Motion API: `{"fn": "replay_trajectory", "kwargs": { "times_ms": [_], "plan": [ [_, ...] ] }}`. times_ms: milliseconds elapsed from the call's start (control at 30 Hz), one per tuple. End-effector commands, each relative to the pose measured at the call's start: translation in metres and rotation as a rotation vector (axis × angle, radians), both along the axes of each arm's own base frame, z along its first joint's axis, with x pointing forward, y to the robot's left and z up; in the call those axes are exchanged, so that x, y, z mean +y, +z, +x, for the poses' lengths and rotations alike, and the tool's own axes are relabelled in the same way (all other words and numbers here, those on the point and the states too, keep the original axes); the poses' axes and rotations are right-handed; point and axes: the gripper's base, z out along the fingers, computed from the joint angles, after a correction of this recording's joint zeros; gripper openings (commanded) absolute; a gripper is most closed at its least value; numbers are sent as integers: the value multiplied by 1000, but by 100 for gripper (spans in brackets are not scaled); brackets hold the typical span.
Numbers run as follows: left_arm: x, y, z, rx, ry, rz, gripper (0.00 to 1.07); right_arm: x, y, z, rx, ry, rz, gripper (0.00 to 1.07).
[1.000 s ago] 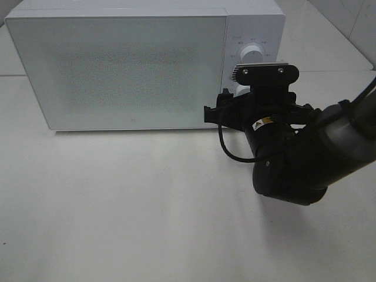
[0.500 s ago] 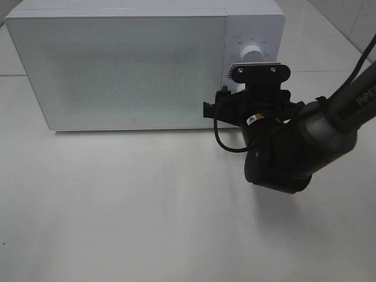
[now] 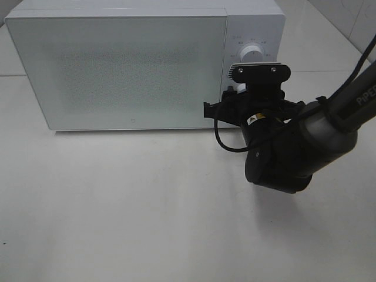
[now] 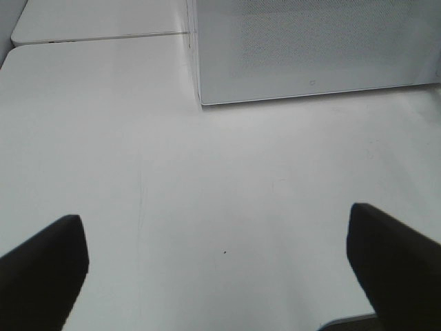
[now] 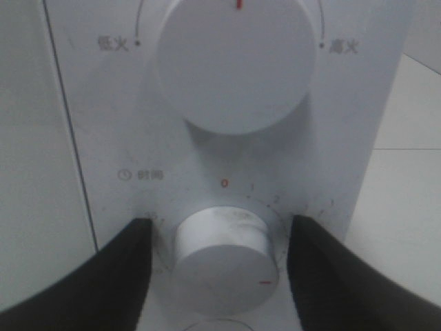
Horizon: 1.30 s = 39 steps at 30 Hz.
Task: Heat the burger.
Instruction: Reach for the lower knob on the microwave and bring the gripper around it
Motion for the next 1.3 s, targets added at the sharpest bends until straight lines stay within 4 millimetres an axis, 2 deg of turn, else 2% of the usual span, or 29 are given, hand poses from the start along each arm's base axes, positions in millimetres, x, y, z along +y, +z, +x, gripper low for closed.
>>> {"fn": "replay_trajectory", "kwargs": {
  "times_ms": [33, 67, 100, 133, 167, 233, 600, 867, 933, 1133, 1300],
  "plan": [
    [0, 0, -3, -30, 4, -1, 96, -1, 4, 5, -20, -11, 47, 34],
    [0, 0, -3, -30, 4, -1, 96, -1, 4, 5, -20, -12, 58, 28],
    [0, 0, -3, -30, 4, -1, 96, -1, 4, 5, -20, -12, 58, 28],
    [0, 0, -3, -30, 4, -1, 96, 0, 3, 5, -12, -11, 64, 19],
    [0, 0, -3, -30, 4, -1, 96, 0, 3, 5, -12, -11, 64, 19],
    [0, 0, -3, -30, 4, -1, 96, 0, 2, 4, 0, -8, 65, 8],
    [0, 0, -3, -30, 4, -1, 96, 0, 3, 4, -6, -11, 91, 10],
    [0, 0, -3, -30, 4, -1, 96, 0, 3, 4, -12, -30, 190, 11],
    [0, 0, -3, -30, 4, -1, 96, 0, 4, 5, -22, -47, 281, 11],
    [0, 0, -3, -30, 4, -1, 96, 0, 5, 5, -42, -63, 379, 11],
    [0, 0, -3, -30, 4, -1, 96, 0, 6, 5, -62, -103, 632, 11]
  ]
}}
